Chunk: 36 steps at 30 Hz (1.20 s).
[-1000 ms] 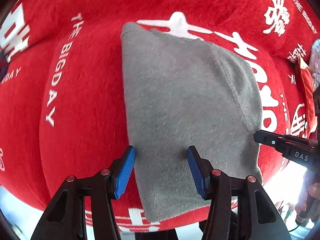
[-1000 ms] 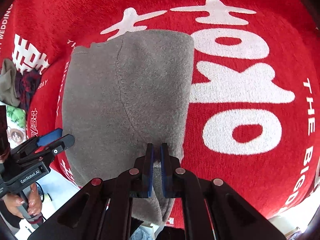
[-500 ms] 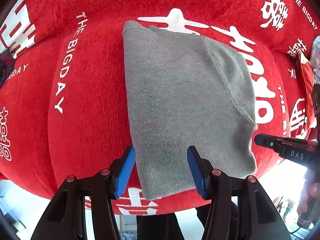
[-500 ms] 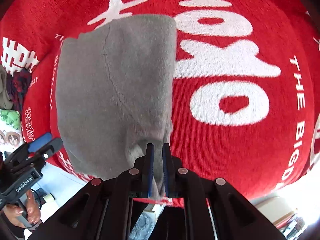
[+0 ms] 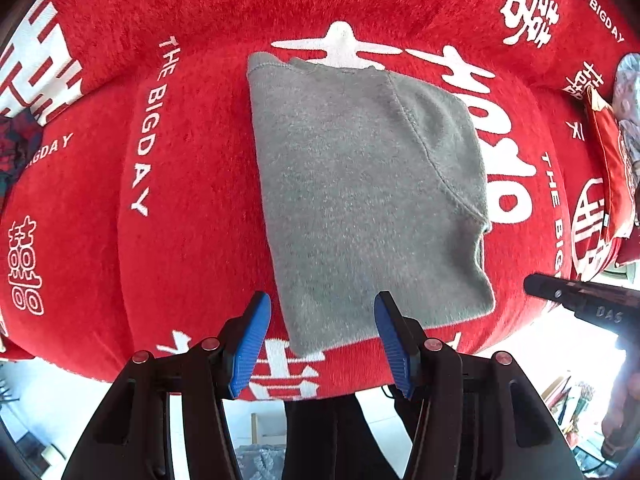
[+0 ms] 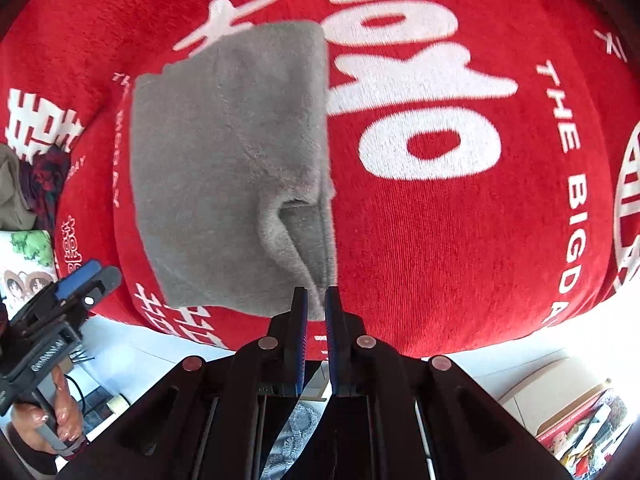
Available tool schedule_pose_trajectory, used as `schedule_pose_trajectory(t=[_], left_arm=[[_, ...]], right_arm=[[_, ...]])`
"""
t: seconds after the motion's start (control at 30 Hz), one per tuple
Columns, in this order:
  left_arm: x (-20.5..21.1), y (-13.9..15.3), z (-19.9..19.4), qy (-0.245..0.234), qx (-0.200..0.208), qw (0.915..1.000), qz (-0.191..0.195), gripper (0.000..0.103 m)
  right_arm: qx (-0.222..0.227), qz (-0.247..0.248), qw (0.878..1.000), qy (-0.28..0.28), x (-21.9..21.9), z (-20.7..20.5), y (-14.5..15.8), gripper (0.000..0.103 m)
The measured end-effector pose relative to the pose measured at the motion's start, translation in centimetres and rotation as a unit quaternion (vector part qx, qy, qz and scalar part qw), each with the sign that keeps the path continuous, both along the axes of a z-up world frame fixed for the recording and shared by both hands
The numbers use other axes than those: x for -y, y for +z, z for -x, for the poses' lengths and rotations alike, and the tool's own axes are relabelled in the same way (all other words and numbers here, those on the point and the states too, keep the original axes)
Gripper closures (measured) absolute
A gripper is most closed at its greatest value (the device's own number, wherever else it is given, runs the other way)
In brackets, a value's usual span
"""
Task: Fold small clothes
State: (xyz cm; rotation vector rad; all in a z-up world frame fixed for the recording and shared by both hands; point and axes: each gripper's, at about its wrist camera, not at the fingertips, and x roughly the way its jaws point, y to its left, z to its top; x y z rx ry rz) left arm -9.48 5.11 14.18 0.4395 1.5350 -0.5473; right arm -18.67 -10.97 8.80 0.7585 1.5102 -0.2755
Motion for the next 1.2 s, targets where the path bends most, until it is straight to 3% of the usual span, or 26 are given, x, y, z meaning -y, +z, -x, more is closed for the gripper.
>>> schedule_pose_trajectory(t=[0.03, 0.1, 0.13, 0.17, 0.47, 0.53, 0.6, 0.7, 0.9, 1.2], left_arm=[[0.0, 0.2, 0.1, 0.0, 0.001, 1.0, 0.0, 0.047], [0.0, 0.9, 0.2, -0.001, 0.005, 1.0, -0.003, 0.044], [0.0, 1.4, 0.1, 0.0, 0.008, 1.0, -0.005, 0.033], [0.0, 1.7, 0.1, 0.002, 0.012, 0.9999, -0.006, 0.028], [-0.1, 5.0, -1.4, 0.035, 0.028, 0.9988, 0.018, 0.025], [-0.2, 5.5, -1.7, 0.044, 0.033, 0.9983, 0.02, 0.0], [-0.3, 6.0, -1.9, 0.048, 0.044, 0.9977, 0.02, 0.0], [-0.3, 6.3, -1.9, 0.045, 0.044, 0.9979, 0.017, 0.0], [-0.5, 6.2, -1.8, 0.048, 0.048, 0.9977, 0.003, 0.0], [-0.9, 7.5, -2.0, 0.072, 0.079, 0.9943, 0.007, 0.0]], right_arm=[[0.005, 0.002, 1.0, 0.001, -0.1, -0.1, 0.5, 0.089], [0.017, 0.011, 1.0, 0.002, -0.2, -0.5, 1.9, 0.055], [0.024, 0.018, 1.0, 0.002, -0.3, -0.8, 2.6, 0.028], [0.029, 0.022, 0.999, 0.004, -0.4, -1.0, 3.1, 0.025], [0.055, 0.045, 0.997, 0.017, -1.2, -3.9, 7.0, 0.022], [0.056, 0.053, 0.997, 0.018, -1.3, -4.2, 7.5, 0.02], [0.057, 0.063, 0.996, 0.021, -1.4, -4.5, 7.9, 0.017], [0.062, 0.077, 0.995, 0.024, -1.6, -4.6, 8.2, 0.0], [0.062, 0.109, 0.992, 0.028, -1.8, -4.7, 8.7, 0.0], [0.039, 0.117, 0.992, 0.035, -2.1, -5.0, 8.8, 0.0]])
